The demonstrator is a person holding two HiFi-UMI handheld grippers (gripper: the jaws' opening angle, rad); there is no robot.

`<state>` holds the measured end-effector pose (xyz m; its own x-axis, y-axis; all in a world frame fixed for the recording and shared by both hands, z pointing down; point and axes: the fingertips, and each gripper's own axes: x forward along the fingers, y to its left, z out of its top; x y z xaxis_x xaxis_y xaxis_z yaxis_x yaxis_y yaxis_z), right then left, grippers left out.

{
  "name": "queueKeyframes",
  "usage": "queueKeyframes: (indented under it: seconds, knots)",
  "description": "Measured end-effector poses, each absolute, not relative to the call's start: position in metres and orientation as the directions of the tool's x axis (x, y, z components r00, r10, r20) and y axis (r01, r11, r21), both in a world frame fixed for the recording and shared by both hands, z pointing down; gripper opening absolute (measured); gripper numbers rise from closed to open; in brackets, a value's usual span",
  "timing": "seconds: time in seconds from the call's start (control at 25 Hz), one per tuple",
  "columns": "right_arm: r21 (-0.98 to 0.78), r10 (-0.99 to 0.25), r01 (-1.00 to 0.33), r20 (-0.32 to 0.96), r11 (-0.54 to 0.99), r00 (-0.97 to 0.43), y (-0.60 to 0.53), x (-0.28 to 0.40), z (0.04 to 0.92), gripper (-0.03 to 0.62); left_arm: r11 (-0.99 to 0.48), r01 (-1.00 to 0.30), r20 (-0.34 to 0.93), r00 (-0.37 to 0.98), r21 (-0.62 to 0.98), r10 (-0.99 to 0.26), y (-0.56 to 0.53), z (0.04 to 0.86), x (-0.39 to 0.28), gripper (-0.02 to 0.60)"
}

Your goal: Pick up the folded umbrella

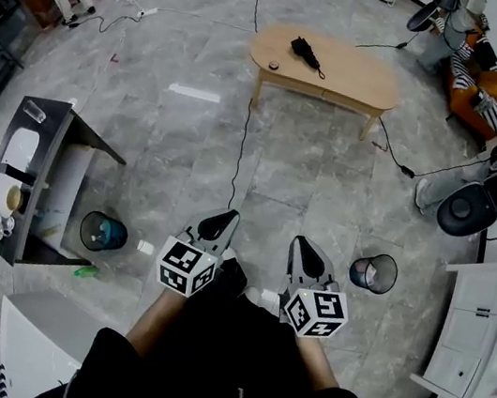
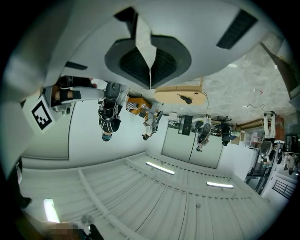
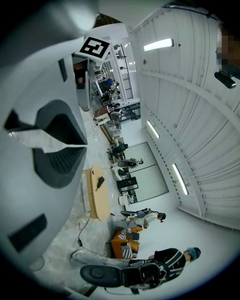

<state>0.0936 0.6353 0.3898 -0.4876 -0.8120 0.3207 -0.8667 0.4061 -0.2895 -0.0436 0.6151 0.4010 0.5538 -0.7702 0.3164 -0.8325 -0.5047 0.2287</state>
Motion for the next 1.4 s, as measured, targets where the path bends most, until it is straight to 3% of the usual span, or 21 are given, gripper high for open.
queueKeyframes:
  seconds: [1.4]
  knots:
    - [-0.244, -0.808, -0.888, 0.372, 0.39, -0.457, 0.554, 0.029, 0.399, 0.014, -0.56, -0.797, 0.307, 0.603, 0.224, -0.736, 0.526, 0.412, -0.091, 0.018]
